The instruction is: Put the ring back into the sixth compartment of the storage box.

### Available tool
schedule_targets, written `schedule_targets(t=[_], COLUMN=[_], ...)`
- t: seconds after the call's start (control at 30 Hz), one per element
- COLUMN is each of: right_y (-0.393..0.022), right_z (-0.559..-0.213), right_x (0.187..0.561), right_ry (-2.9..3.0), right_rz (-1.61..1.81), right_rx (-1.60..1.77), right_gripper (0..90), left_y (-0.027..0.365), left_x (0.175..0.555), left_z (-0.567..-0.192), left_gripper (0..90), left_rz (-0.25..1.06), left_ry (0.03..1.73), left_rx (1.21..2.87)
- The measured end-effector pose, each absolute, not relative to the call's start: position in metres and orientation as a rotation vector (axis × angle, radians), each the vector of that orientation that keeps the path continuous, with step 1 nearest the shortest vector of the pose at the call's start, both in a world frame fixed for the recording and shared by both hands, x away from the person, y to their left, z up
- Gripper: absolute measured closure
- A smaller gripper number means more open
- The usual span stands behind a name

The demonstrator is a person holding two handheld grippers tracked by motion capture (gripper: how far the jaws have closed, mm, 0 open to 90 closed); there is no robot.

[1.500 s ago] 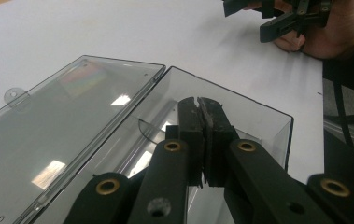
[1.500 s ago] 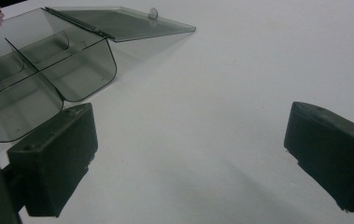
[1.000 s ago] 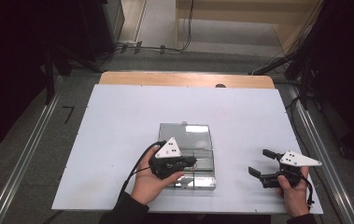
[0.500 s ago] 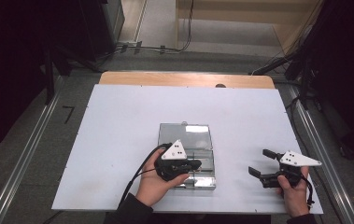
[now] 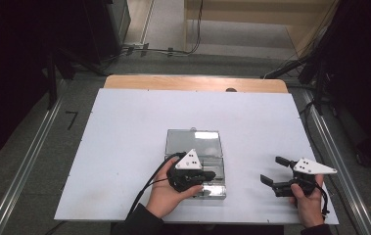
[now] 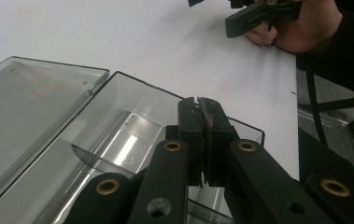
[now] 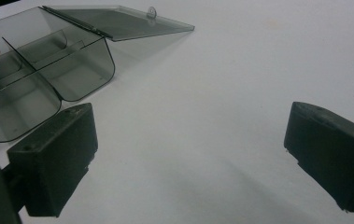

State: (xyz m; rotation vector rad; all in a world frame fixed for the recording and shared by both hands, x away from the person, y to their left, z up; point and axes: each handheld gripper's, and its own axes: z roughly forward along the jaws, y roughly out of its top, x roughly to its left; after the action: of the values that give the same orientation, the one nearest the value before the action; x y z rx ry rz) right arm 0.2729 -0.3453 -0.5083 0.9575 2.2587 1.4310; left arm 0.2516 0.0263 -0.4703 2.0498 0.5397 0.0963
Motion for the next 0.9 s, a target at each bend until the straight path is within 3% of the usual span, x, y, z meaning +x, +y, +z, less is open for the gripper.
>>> schedule_targets(t=[0.67,0.9], right_y=[-0.345,-0.345], right_z=[-0.508,-0.509], right_x=[0.273,0.273], right_ry=[2.260,2.258], right_rz=[1.426,1.423], right_rx=[0.952,0.955], right_gripper=[1.3,1.3], left_y=[0.016,0.020], left_x=[0.252,0.253], left_z=[-0.477,-0.473], left_gripper=[86.5,53.6], left_rz=[0.021,0.027], left_ry=[0.542,0.538], left_rx=[2.117,2.072])
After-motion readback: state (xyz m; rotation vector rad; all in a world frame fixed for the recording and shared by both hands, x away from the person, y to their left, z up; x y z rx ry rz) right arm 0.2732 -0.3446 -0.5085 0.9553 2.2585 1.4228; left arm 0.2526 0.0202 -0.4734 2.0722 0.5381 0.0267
